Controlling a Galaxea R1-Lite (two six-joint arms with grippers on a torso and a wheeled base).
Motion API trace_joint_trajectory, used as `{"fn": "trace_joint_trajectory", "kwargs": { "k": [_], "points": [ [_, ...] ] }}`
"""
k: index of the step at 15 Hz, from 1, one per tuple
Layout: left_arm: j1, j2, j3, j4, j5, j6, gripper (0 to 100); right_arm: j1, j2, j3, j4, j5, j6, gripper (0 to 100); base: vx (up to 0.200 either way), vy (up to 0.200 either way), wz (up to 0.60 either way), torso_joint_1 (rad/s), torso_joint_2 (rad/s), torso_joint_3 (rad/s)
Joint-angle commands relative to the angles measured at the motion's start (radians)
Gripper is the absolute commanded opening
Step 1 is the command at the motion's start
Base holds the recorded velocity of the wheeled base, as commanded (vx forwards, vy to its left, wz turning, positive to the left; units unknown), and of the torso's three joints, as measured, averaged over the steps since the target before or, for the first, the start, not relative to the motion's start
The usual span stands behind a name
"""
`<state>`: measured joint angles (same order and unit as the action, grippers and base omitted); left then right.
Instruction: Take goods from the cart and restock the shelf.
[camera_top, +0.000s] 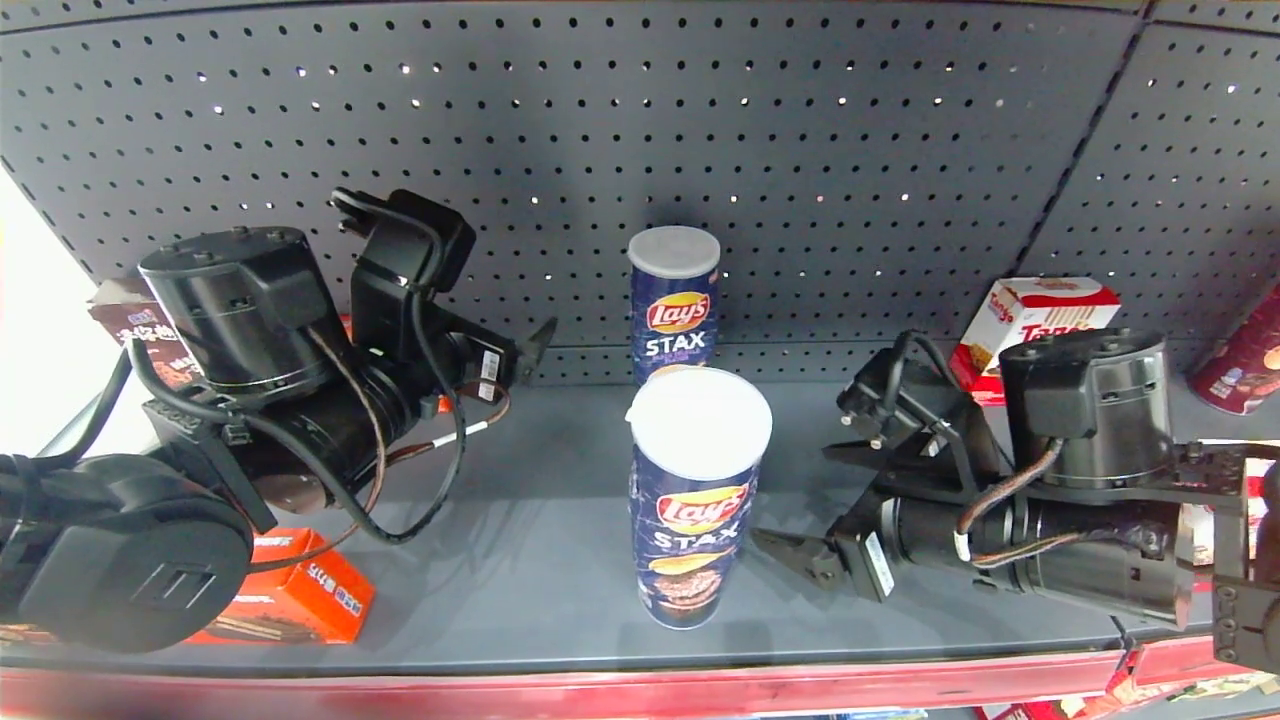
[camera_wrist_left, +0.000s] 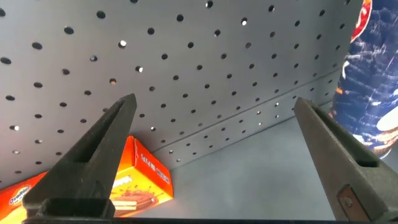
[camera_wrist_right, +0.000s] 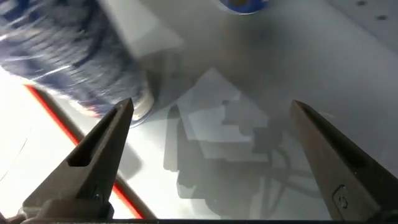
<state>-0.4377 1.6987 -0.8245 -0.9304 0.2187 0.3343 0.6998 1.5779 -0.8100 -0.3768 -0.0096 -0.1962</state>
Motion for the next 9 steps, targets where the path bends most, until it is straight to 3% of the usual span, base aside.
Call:
{"fn": "trace_joint_trajectory", "kwargs": {
  "k": [1, 4, 7, 9],
  "points": [
    [0.028, -0.033, 0.025, 0.002, -0.001, 0.0, 100, -0.062, -0.079, 0.023, -0.014, -0.006, 0.001, 100, 0.0, 0.0, 0.0, 0.0, 0.0, 0.0],
    [0.06, -0.175, 0.05, 0.042, -0.004, 0.0, 100, -0.235, -0.268, 0.055, -0.016, 0.0, 0.004, 100, 0.0, 0.0, 0.0, 0.0, 0.0, 0.0],
    [0.054, -0.286, 0.059, 0.122, -0.002, 0.0, 100, -0.375, -0.453, 0.071, -0.01, -0.001, 0.007, 100, 0.0, 0.0, 0.0, 0.0, 0.0, 0.0],
    [0.05, -0.366, 0.082, 0.165, 0.001, 0.0, 100, -0.425, -0.561, 0.112, -0.013, -0.006, 0.007, 100, 0.0, 0.0, 0.0, 0.0, 0.0, 0.0]
  ]
}}
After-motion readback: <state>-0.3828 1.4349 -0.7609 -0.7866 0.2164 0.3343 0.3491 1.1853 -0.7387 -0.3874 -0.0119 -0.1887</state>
